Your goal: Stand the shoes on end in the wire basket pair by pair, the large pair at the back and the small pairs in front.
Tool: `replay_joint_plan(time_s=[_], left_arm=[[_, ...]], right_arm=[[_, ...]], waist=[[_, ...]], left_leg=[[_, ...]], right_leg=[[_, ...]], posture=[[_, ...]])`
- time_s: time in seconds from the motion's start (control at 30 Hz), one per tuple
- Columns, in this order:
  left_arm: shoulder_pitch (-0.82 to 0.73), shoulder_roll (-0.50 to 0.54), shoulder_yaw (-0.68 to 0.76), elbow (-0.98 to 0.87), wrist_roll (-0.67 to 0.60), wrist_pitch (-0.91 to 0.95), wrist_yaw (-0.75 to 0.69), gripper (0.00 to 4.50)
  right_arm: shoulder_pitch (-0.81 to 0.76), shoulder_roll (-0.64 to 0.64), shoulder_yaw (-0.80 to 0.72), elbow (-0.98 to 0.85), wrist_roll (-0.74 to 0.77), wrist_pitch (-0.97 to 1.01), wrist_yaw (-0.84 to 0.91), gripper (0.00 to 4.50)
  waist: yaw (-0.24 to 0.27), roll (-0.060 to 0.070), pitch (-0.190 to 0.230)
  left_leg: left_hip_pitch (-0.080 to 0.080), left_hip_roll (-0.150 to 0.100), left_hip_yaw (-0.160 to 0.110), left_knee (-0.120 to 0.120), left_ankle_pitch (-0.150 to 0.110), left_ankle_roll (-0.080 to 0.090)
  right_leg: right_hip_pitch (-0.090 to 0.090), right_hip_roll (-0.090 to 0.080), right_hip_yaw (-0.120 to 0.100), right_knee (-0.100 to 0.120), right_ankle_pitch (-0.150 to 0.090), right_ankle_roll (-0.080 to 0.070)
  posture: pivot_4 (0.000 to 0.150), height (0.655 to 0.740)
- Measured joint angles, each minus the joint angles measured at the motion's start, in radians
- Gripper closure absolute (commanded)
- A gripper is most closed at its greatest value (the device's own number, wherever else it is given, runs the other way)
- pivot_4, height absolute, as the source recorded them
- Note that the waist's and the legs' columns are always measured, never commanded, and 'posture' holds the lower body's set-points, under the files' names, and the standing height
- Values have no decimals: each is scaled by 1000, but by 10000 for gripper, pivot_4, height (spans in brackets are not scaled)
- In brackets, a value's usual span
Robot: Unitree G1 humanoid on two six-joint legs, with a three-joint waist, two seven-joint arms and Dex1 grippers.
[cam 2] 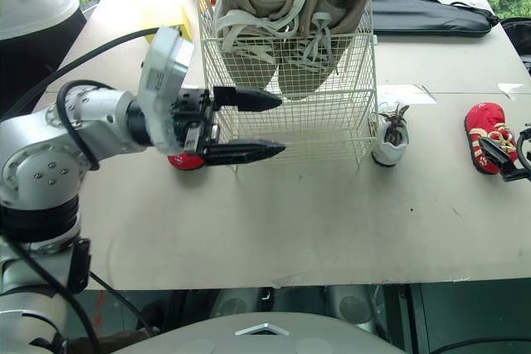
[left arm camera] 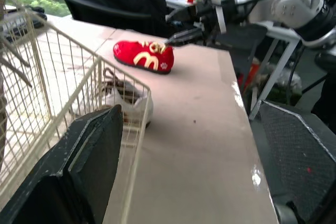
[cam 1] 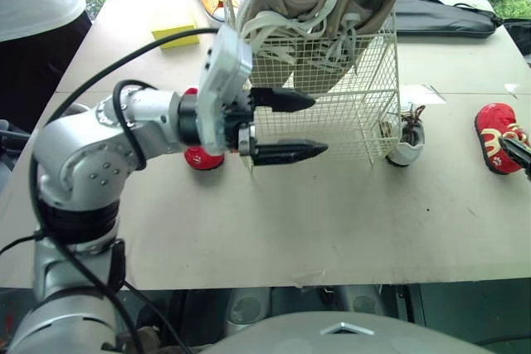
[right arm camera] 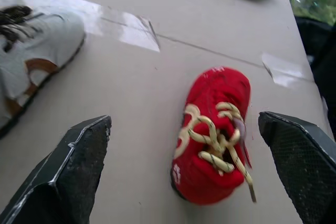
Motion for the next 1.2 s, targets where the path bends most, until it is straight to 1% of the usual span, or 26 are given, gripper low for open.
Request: replay_joint_plan(time_s=[0.07,0.13,0.23,0.4,0.5,0.63,0.67,0.7,0.77,0.8,0.83,0.9,0.93,1.0,1.07,1.13,1.2], left_arm=[[-21,-38,-26,7,-1,11,6,318],[-33,-72,-50,18,4,13,1,318],[-40,-98,-82,31,19,13,-13,318],[-50,-105,-94,59,76,-11,-45,318],[-47,-146,-95,60,80,-13,-39,318],[-42,-145,-96,58,89,-15,-47,318],[-33,-141,-95,58,97,-17,-53,0],[-25,-139,-95,58,98,-17,-56,0],[-14,-132,-93,58,99,-17,-63,0],[-13,-131,-93,58,99,-17,-63,0],[-9,-131,-92,57,99,-17,-63,0],[-5,-130,-86,55,99,-17,-63,0],[-5,-130,-84,54,99,-17,-63,0],[-3,-132,-80,54,99,-17,-61,0],[-1,-137,-74,54,99,-17,-56,0],[3,-139,-71,54,99,-17,-51,0],[11,-154,-55,65,88,-14,-37,0]], right_arm=[[-23,1,0,36,-14,29,-13,0],[-91,30,2,90,-15,68,-37,0],[-151,64,25,170,-18,99,-54,0],[-187,82,83,278,-57,104,-57,0],[-214,95,125,311,-79,102,-57,0],[-251,113,159,355,-101,81,-57,0],[-270,127,167,378,-115,59,-60,5352],[-280,131,184,399,-126,42,-60,8325],[-291,133,209,422,-154,5,-56,17972],[-293,133,214,428,-160,-8,-55,21398],[-297,133,232,440,-177,-38,-51,25962],[-298,133,247,450,-200,-78,-47,32570],[-298,133,248,451,-203,-82,-45,33601],[-280,130,249,450,-221,-115,-35,38589],[-248,118,248,433,-243,-154,-25,42087],[-213,97,246,417,-267,-189,-14,43296],[-119,68,182,364,-291,-336,68,43745]], waist=[[-4,0,0],[-8,0,0],[-6,1,1],[-4,4,1],[-4,5,1],[-6,5,1],[-7,6,1],[-6,6,1],[-5,6,1],[-6,6,1],[-6,6,1],[-6,6,1],[-5,6,1],[-5,6,1],[-1,6,1],[1,7,1],[0,10,2]], left_leg=[[0,0,0,0,0,0],[1,0,0,0,0,0],[1,0,-2,-1,0,0],[1,-1,-1,-1,0,0],[1,-1,-1,-1,0,0],[1,-1,-1,-1,0,0],[1,-1,-1,-1,0,0],[1,-1,-1,-1,0,0],[1,-1,-1,-1,0,0],[1,-1,-1,-1,0,0],[1,-1,-1,-1,0,0],[1,-1,0,-1,0,0],[1,-1,0,-1,0,0],[1,-1,0,-1,0,0],[1,-1,-1,-1,0,0],[1,-2,-1,-1,0,0],[0,-2,0,-1,-1,1]], right_leg=[[0,0,1,0,0,0],[0,2,4,0,0,0],[0,2,3,0,0,0],[-1,3,4,0,0,0],[-1,2,4,0,0,0],[-1,3,5,0,0,0],[-1,3,6,0,0,0],[-1,3,6,0,0,0],[-1,3,5,0,0,0],[-1,3,6,0,0,0],[-1,3,6,0,0,0],[-1,3,7,0,0,0],[-1,3,7,0,0,0],[-1,3,7,0,0,0],[-1,3,7,-1,0,1],[-1,3,6,-1,-1,1],[-1,2,7,-1,-1,3]], posture=[[1500,7400],[1500,7400],[1500,7400],[1500,7400],[1500,7400],[1500,7400],[1500,7400],[1500,7400],[1500,7400],[1500,7400],[1500,7400],[1500,7400],[1500,7400],[1500,7400],[1500,7400],[1500,7400],[1500,7400]])
